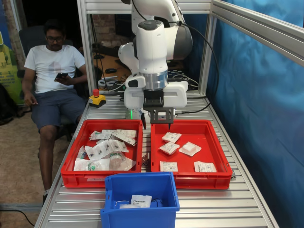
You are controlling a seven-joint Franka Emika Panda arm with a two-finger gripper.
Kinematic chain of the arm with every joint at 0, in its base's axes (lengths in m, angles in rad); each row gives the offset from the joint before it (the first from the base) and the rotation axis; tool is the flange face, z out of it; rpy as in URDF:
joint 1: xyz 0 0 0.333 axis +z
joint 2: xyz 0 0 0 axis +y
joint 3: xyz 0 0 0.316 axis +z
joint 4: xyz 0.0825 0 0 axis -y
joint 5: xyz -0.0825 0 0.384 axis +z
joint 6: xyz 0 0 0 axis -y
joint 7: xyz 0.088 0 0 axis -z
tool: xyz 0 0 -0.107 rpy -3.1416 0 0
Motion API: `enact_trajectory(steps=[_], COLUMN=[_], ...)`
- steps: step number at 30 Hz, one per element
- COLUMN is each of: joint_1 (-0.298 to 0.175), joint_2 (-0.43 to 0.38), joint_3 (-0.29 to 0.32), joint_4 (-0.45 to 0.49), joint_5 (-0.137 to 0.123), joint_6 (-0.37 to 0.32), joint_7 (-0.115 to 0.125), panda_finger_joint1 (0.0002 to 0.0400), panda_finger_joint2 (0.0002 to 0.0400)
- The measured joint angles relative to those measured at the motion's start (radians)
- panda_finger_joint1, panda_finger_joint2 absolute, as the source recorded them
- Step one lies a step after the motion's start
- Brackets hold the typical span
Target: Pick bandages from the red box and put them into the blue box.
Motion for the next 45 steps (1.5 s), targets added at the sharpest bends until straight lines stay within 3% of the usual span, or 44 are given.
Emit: enact_trajectory(steps=[23, 34, 45], joint_1=[0.000, 0.003, 0.021], joint_2=[0.125, 0.152, 0.158], joint_3=[-0.003, -0.003, -0.004], joint_4=[-0.003, -0.029, -0.039], joint_5=[0.000, 0.000, 0.000], joint_6=[0.070, 0.143, 0.162], joint_7=[0.000, 0.000, 0.000], panda_finger_joint1=[0.0400, 0.0400, 0.0400], panda_finger_joint2=[0.0400, 0.0400, 0.0400])
